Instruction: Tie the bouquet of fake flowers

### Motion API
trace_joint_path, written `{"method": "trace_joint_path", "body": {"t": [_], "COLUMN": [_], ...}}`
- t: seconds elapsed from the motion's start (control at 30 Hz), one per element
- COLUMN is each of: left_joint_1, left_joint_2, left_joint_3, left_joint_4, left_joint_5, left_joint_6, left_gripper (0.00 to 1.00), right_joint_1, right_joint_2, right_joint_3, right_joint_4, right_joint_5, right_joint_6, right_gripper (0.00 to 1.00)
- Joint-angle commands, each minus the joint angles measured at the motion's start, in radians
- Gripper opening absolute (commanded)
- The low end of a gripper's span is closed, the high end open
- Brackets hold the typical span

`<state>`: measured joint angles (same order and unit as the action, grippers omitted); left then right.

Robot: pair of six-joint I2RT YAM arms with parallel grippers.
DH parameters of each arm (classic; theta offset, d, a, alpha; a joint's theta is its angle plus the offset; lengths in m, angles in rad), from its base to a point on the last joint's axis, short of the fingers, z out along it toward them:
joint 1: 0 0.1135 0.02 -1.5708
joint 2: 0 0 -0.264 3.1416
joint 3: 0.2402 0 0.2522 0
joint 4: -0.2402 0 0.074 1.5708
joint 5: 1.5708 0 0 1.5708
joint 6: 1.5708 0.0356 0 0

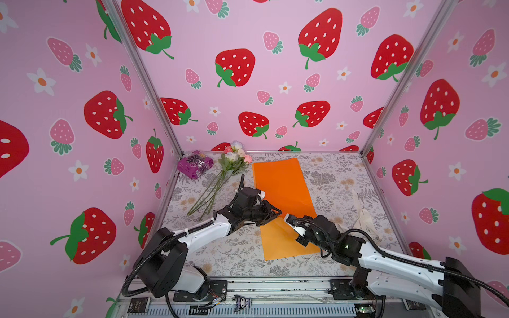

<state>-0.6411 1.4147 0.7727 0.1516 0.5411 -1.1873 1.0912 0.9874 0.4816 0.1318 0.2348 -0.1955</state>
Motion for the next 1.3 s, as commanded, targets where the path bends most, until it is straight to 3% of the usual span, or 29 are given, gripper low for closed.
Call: {"method": "trace_joint_path", "body": {"t": [0.0,0.1,0.2,0.27,0.37,0.5,0.97,1.13,1.27], "left_joint_1": [0.009,0.016,0.021,0.027,0.032,0.033,0.04,0.04,0.041], "left_joint_2": [-0.054,-0.115,-0.16,-0.148,-0.081,0.073,0.6,0.643,0.643], "left_joint_3": [0.064,0.086,0.1,0.116,0.151,0.245,0.657,0.654,0.571], "left_joint_4": [-0.079,-0.197,-0.299,-0.354,-0.396,-0.454,-0.482,-0.487,-0.473], "left_joint_5": [-0.021,-0.124,-0.238,-0.279,-0.274,-0.269,-0.197,-0.237,-0.264], "left_joint_6": [0.063,0.142,0.227,0.274,0.326,0.39,0.485,0.474,0.454], "left_gripper": [0.56,0.8,0.82,0.78,0.61,0.48,0.37,0.33,0.29], "right_joint_1": [0.003,-0.009,-0.053,-0.097,-0.153,-0.165,-0.175,-0.232,-0.396], "right_joint_2": [-0.043,-0.069,-0.135,-0.166,-0.206,-0.253,-0.312,-0.325,-0.312], "right_joint_3": [-0.016,-0.017,-0.012,-0.001,-0.006,-0.041,-0.081,-0.077,-0.054], "right_joint_4": [0.054,0.079,0.085,0.072,0.067,0.135,0.155,0.117,0.045], "right_joint_5": [0.16,0.263,0.342,0.357,0.376,0.362,0.413,0.413,0.285], "right_joint_6": [0.04,0.127,0.272,0.379,0.503,0.507,0.608,0.647,0.701], "right_gripper": [0.0,0.0,0.0,0.0,0.0,0.0,0.0,0.0,0.0]}}
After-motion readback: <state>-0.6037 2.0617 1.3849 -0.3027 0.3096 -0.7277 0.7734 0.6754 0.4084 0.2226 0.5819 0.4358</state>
